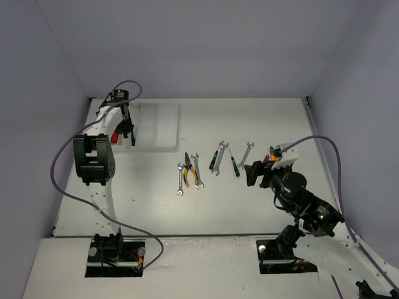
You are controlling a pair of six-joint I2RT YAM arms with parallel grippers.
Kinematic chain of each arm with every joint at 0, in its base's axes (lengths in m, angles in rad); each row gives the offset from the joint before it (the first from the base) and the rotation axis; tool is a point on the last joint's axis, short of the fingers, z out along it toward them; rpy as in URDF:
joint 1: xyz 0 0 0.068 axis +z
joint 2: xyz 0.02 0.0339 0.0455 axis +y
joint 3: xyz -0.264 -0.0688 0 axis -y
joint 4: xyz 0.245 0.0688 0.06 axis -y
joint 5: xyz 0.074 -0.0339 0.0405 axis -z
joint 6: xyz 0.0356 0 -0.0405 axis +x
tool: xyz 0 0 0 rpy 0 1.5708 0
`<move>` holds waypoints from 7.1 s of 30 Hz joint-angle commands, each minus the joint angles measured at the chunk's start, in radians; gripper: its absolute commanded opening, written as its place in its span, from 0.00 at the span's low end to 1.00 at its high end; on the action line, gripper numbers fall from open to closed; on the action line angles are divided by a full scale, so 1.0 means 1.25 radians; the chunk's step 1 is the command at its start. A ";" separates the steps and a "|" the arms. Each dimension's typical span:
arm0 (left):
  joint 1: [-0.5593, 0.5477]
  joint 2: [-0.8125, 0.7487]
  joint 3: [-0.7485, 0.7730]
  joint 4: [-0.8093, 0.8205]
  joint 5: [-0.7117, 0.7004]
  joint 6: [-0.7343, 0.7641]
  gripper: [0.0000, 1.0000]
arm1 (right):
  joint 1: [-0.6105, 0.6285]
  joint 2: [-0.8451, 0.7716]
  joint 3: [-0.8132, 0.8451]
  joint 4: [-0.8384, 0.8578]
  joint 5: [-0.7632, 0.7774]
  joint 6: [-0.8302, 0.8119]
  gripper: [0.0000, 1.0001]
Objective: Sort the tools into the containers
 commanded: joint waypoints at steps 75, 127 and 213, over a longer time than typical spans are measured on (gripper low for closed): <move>-0.579 -0.160 -0.184 0.234 -0.052 -0.058 0.00 | -0.003 -0.021 0.009 0.019 0.004 0.043 0.82; -0.138 -0.604 -0.317 0.089 0.090 0.005 0.55 | -0.025 0.404 0.093 0.045 -0.075 0.042 0.61; -0.605 -0.686 -0.600 0.639 0.123 -0.274 0.07 | 0.059 0.473 0.035 0.608 -0.294 0.214 0.15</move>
